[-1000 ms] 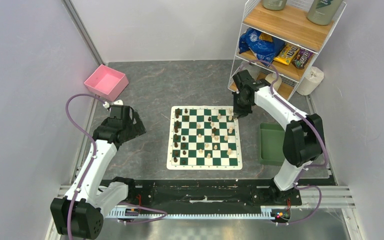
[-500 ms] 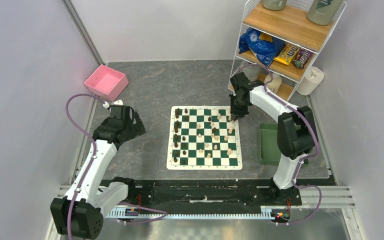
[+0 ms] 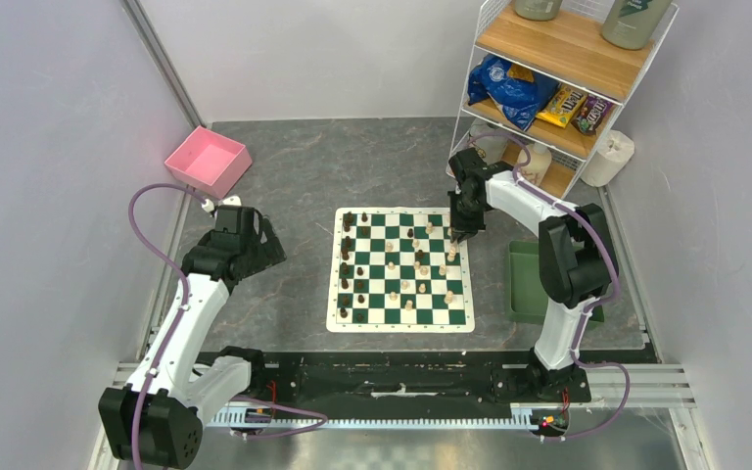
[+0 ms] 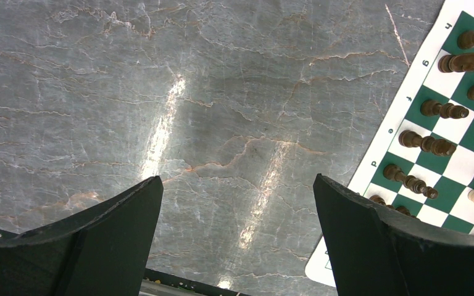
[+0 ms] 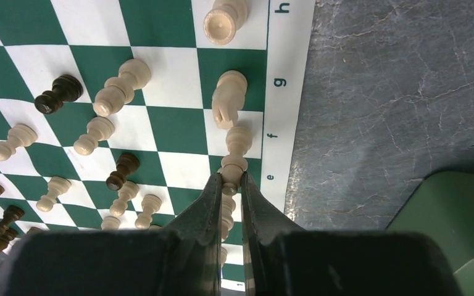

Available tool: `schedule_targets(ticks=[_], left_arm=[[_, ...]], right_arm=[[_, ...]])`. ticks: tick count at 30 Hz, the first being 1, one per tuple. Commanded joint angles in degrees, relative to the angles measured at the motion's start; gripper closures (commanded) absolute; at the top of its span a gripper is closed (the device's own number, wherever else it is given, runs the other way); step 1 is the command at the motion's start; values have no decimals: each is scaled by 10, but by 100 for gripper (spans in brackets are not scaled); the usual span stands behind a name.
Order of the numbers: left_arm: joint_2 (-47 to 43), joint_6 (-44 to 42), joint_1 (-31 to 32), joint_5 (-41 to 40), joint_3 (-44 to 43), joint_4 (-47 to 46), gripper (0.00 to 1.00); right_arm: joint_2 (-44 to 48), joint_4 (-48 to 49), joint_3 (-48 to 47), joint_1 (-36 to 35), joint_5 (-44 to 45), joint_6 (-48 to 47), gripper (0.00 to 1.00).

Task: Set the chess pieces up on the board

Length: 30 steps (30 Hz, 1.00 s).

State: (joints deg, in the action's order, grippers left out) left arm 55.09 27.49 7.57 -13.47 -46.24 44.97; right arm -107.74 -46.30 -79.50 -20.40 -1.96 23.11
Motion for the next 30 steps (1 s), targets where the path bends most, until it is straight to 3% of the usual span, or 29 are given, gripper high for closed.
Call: schedule_targets(ticks=[1,18,30], left_arm=[[-4,-12,-1,-11,-23,0,1],[-6,-11,-1,-12,-23,0,0],[-6,-11,-1,-11,-23,0,0]], right_arm=[[-7,19,4,1,-4,1,88],[-8,16,0,1,-16,-3,80],[23,5,-30,1,1,-11,58]])
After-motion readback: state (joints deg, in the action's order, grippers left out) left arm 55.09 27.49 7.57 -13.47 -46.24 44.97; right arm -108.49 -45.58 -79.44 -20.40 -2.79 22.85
